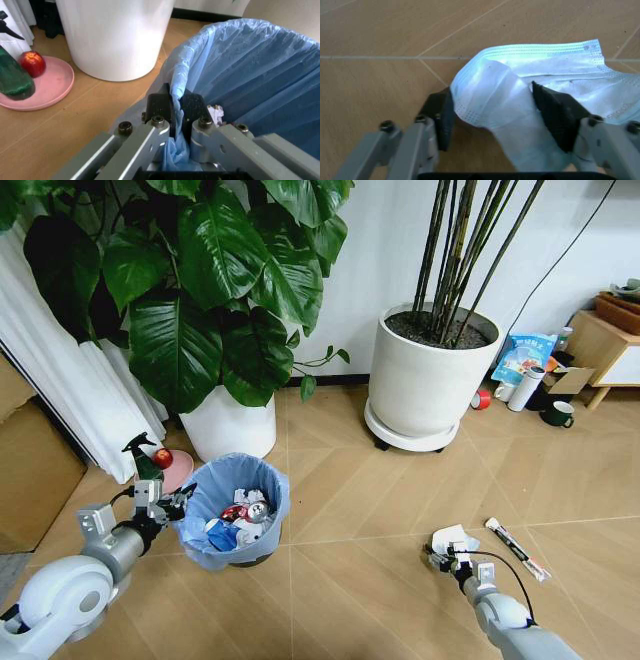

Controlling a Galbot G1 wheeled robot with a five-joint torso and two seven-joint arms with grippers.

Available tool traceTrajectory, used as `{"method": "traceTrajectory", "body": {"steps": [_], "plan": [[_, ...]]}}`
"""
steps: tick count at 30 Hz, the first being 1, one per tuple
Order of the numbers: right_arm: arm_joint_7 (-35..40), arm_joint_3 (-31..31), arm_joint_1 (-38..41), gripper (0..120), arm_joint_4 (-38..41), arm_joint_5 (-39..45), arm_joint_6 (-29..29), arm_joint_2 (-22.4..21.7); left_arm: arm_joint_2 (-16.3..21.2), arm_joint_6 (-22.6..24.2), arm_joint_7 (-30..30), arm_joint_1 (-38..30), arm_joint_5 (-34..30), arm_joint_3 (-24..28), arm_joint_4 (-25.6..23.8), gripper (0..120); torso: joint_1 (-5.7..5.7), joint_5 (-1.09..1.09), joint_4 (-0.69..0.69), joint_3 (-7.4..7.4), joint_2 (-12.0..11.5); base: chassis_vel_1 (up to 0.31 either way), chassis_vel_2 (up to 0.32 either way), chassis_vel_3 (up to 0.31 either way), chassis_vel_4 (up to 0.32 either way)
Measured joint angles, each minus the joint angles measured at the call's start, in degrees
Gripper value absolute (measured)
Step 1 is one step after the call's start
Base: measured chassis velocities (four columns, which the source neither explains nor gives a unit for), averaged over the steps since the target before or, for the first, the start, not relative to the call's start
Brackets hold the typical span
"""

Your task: Pick up the trash bin and place the garbage on the floor into it.

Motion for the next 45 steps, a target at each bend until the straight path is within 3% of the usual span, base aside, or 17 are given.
{"method": "traceTrajectory", "body": {"steps": [4,15,20,29,34,35,37,39,41,45], "plan": [[-0.1,0.0,0.0,37,0.0,0.0,0.1,-0.3,0.0,0.0,0.0,-0.5,0.0,0.3,0.3,0,0.00,0.01,0.00,0.00,0.0,0.000,0.000,0.000,0.000],[-0.3,0.2,-0.2,1,-0.2,0.0,0.4,-0.5,0.0,0.0,0.1,-0.9,-0.3,0.6,0.6,0,0.00,0.01,0.00,0.00,0.0,0.000,0.000,0.000,0.000],[-1.1,1.0,-0.5,0,1.0,0.0,1.2,-1.4,-0.1,0.0,0.3,-0.9,-0.3,0.6,0.7,0,0.00,0.00,0.00,0.00,0.0,0.000,0.000,0.000,0.000],[-9.5,-2.9,0.6,0,17.8,7.3,7.0,-7.0,0.2,-0.1,0.5,-0.9,0.0,1.6,0.7,0,0.00,-0.02,0.00,0.00,0.0,0.000,0.000,0.000,0.000],[-18.2,-13.3,9.7,0,30.6,18.0,11.2,-10.5,0.8,-0.1,0.5,-1.1,0.0,1.8,0.9,0,0.01,0.00,0.02,0.00,0.0,0.000,0.000,0.000,0.000],[-18.2,-13.3,9.7,0,30.6,18.0,11.2,-10.5,0.8,-0.1,0.5,-1.1,0.0,1.8,0.9,0,0.01,0.00,0.02,0.00,0.0,0.000,0.000,0.000,0.000],[-22.7,-19.0,15.6,0,33.8,21.6,13.0,-11.0,1.2,-0.1,0.6,-1.4,0.1,2.6,1.1,0,0.01,0.00,0.00,0.01,0.0,0.000,0.000,0.000,0.000],[-22.9,-19.3,15.9,0,33.9,21.8,13.1,-11.0,1.2,-0.1,0.7,-1.5,0.1,2.7,1.2,0,0.01,0.00,0.01,0.01,0.0,0.000,0.000,0.000,0.000],[-27.3,-27.1,24.8,0,36.6,24.8,14.5,-10.9,1.4,-0.1,0.8,-3.5,0.2,5.1,1.8,0,0.01,-0.02,0.02,0.01,0.0,0.000,0.000,0.000,0.000],[-29.2,-34.3,30.9,0,37.7,27.2,14.6,-9.4,0.6,-0.1,0.7,-6.8,0.3,8.3,2.6,0,0.01,-0.02,0.00,0.01,0.0,0.000,0.000,0.000,0.000]]}}
